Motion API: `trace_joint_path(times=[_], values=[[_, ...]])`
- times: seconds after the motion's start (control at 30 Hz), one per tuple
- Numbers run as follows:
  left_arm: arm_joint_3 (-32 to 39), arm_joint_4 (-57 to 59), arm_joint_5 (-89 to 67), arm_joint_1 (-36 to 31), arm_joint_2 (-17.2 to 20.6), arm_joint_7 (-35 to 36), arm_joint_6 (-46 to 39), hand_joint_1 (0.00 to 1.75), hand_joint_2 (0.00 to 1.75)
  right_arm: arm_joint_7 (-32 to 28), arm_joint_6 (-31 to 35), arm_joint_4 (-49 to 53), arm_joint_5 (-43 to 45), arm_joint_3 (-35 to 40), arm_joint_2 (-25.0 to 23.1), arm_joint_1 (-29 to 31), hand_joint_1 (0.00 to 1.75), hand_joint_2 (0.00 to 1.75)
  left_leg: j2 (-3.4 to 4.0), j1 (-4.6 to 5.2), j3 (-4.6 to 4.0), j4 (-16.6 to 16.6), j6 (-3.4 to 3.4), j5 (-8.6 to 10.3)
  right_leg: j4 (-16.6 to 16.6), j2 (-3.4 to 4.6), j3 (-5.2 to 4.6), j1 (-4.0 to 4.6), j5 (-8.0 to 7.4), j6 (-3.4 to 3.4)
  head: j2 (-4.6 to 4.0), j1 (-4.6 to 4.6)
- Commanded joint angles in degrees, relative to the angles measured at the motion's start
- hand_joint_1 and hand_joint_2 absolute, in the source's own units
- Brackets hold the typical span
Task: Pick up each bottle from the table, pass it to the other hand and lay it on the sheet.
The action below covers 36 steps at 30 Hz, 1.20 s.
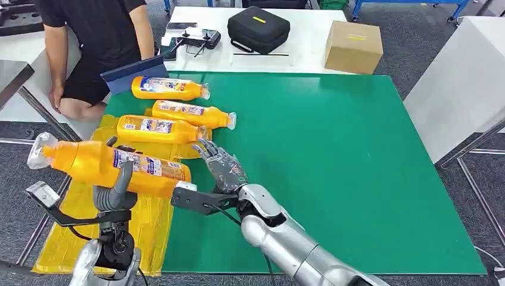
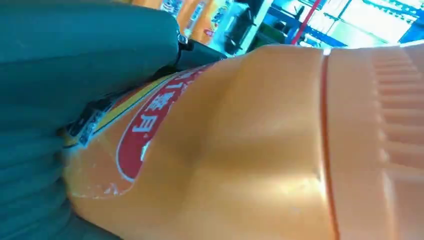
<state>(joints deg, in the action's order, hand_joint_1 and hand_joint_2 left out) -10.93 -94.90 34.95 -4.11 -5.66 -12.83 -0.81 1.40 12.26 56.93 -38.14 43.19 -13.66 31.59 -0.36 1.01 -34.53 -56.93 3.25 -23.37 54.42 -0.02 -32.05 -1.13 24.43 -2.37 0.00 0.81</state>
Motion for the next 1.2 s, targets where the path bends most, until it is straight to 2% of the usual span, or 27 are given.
trace_joint_path(times=[0.03,0.13,0.17,0.2,0.27,0.4,0.47,0.53,0.6,0.7,0.73,0.9,0.97,1.13,1.2], values=[[0.6,1.2,-3.9,-3.3,1.9,-1.2,-1.5,1.75,1.75,0.0,0.5,16.1,-2.0,-9.6,7.5,-4.4,0.0,0.0,-0.28,-0.07,0.05,0.0,-0.18,-0.01,0.0,-0.3,0.15,0.06,0.09,0.1,0.0,0.0],[3.9,1.9,-19.6,-4.9,4.8,-5.7,-11.2,1.75,1.75,-0.5,-0.8,28.3,-5.0,-14.9,11.8,-9.4,0.0,0.0,-0.32,-0.09,0.11,0.0,-0.23,-0.05,0.0,-0.33,0.24,0.08,0.13,0.13,0.0,0.02],[5.3,2.5,-20.8,-5.6,5.1,-5.8,-11.3,1.75,1.75,-0.7,-2.1,30.7,-5.3,-16.4,12.5,-10.5,0.0,0.0,-0.32,-0.07,0.05,0.0,-0.18,-0.01,-0.1,-0.34,0.17,0.06,0.09,0.1,0.0,0.0],[6.2,2.8,-20.9,-5.9,5.1,-5.5,-10.5,1.75,1.75,-0.9,-3.1,31.6,-5.5,-17.2,12.5,-11.0,0.0,0.0,-0.38,-0.09,0.11,0.0,-0.26,-0.06,0.0,-0.41,0.27,0.09,0.15,0.14,0.0,0.02],[8.2,4.6,-32.6,-7.2,6.4,-6.5,-16.3,1.75,1.75,-1.9,-3.7,34.2,-7.0,-19.3,13.6,-12.5,0.0,0.0,-0.32,-0.06,0.04,0.0,-0.2,-0.02,0.0,-0.34,0.16,0.06,0.11,0.11,0.0,0.02],[9.5,4.8,-33.0,-7.3,6.4,-6.5,-15.3,1.75,1.75,-2.3,-4.3,34.7,-7.2,-20.1,13.5,-12.9,0.0,0.0,-0.18,-0.05,0.06,0.0,-0.2,-0.03,0.0,-0.19,0.12,0.06,0.07,0.11,0.0,0.0],[9.9,5.9,-39.9,-7.8,7.8,-6.2,-19.2,1.75,1.75,-2.5,-3.9,35.0,-8.1,-20.4,14.3,-13.6,0.0,0.0,-0.14,-0.05,0.11,0.0,-0.24,-0.05,0.0,-0.16,0.17,0.05,0.09,0.14,0.0,0.0],[13.2,8.4,-50.8,-7.5,11.1,-5.1,-24.3,1.75,1.75,-2.8,-3.5,38.1,-9.7,-22.0,16.4,-16.4,0.0,0.0,-0.15,-0.07,0.18,0.0,-0.29,-0.07,0.0,-0.17,0.25,0.07,0.11,0.16,0.0,0.0],[16.2,8.8,-50.8,-7.1,11.1,-6.3,-22.4,1.75,1.75,-3.8,-4.1,39.7,-9.9,-23.3,16.8,-18.0,0.0,0.0,-0.15,-0.05,0.15,0.1,-0.18,-0.03,-0.1,-0.16,0.21,0.04,0.07,0.1,0.0,0.0],[17.9,10.4,-70.1,-6.7,13.0,-4.7,-29.8,1.75,1.75,-4.0,-4.4,41.4,-11.2,-24.9,17.7,-19.4,0.0,0.0,0.0,-0.06,0.27,0.1,-0.3,-0.13,-0.1,-0.03,0.3,0.06,0.13,0.18,0.0,0.02],[18.3,12.1,-82.5,-6.6,14.3,-2.3,-32.3,1.75,1.75,-4.2,-5.0,41.8,-10.9,-25.8,18.5,-19.3,0.0,0.0,0.02,-0.06,0.22,0.0,-0.27,-0.12,0.0,-0.04,0.26,0.05,0.12,0.16,0.0,0.0],[18.5,17.5,-85.1,-7.1,14.4,-3.1,-31.4,1.75,1.75,-5.0,-6.1,40.9,-9.9,-27.7,19.0,-18.0,0.0,0.0,-0.08,0.0,0.15,0.1,-0.2,-0.03,0.0,-0.08,0.15,0.0,0.07,0.12,0.0,0.0],[17.3,20.3,-91.1,-7.1,14.9,-2.2,-33.1,1.75,1.75,-5.4,-6.3,40.4,-10.1,-27.6,18.8,-17.7,0.0,0.0,-0.02,-0.06,0.18,0.0,-0.28,-0.08,0.0,-0.04,0.2,0.05,0.09,0.17,0.0,0.0],[13.1,38.4,-104.2,-9.7,16.1,0.0,-39.0,1.75,1.75,-6.6,-6.9,37.1,-10.3,-28.1,17.4,-14.9,0.0,0.0,-0.08,0.01,0.3,0.1,-0.26,-0.03,-0.1,-0.11,0.28,-0.02,0.08,0.16,0.0,0.04],[13.3,39.8,-104.1,-9.4,16.2,-0.5,-39.2,1.75,1.75,-6.8,-7.1,36.2,-10.5,-27.8,16.9,-14.2,0.0,0.0,-0.01,0.03,0.38,0.2,-0.32,-0.03,-0.1,-0.03,0.34,-0.04,0.07,0.2,0.0,0.0]])
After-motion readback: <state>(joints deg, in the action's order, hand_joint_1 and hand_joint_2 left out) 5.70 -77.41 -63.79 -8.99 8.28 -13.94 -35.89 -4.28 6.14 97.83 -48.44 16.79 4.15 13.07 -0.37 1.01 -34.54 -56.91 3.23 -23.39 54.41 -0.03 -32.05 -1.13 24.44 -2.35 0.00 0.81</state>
